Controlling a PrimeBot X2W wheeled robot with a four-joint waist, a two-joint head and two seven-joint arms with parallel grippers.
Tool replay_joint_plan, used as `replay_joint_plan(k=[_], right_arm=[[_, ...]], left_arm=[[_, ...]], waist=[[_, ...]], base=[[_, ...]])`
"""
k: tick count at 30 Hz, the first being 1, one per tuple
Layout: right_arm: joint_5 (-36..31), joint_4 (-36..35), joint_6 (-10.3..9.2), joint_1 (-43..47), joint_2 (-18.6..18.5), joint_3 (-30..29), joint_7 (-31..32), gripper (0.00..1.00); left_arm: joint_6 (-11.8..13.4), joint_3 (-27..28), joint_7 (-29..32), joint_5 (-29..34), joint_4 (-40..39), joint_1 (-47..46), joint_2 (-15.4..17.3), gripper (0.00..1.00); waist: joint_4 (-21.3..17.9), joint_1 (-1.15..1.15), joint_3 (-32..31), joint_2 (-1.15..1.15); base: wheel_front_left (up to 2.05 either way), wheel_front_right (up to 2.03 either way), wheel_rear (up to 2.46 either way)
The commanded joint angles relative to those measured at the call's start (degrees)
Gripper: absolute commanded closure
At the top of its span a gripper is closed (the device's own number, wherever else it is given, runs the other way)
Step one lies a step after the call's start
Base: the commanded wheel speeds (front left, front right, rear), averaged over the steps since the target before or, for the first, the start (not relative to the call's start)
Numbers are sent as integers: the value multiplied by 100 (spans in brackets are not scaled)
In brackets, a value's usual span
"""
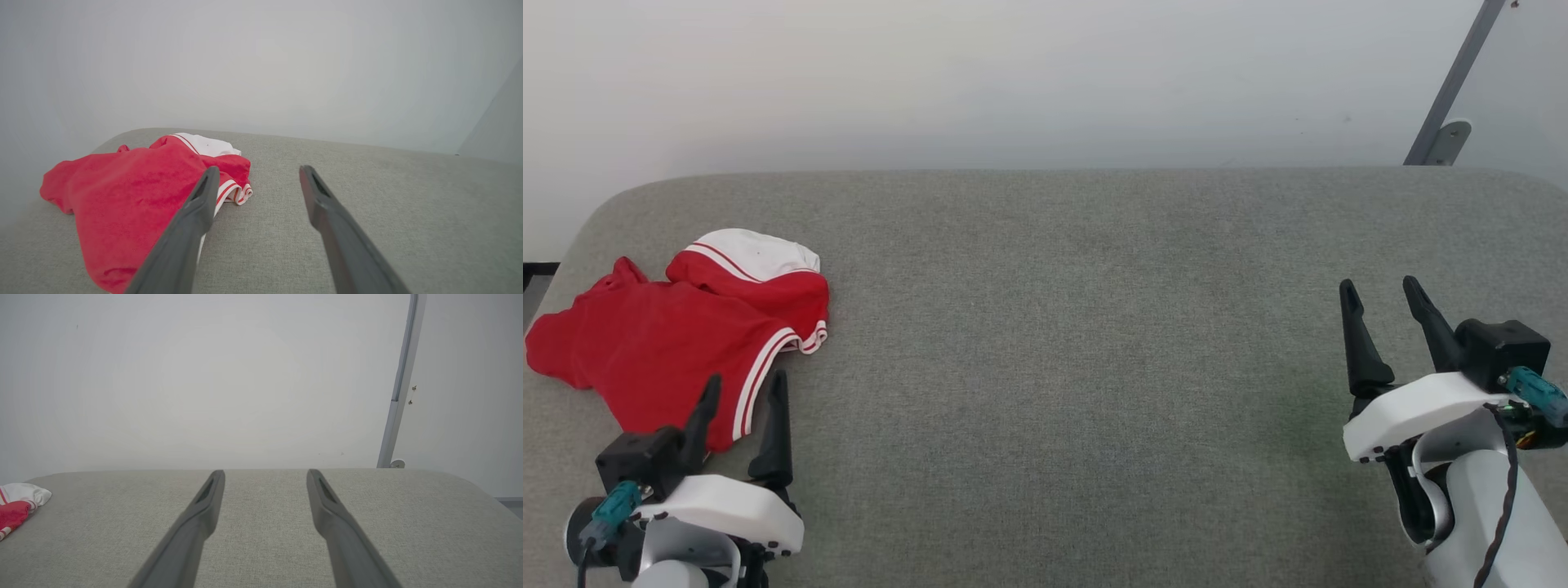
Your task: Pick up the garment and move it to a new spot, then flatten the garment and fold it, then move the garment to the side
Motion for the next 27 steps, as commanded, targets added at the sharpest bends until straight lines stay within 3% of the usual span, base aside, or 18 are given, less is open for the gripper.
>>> replay_joint_plan(k=[1,27], right_arm=[[-129,20,26,-87,-24,-12,-64,0],[-1072,92,29,-165,-34,-144,-357,0]], left_arm=[[-24,24,-63,166,-8,-123,46,0],[-243,124,-357,783,296,-253,73,0]], waist=[[2,0,4,0],[48,0,78,0]], base=[[0,0,0],[0,0,0]])
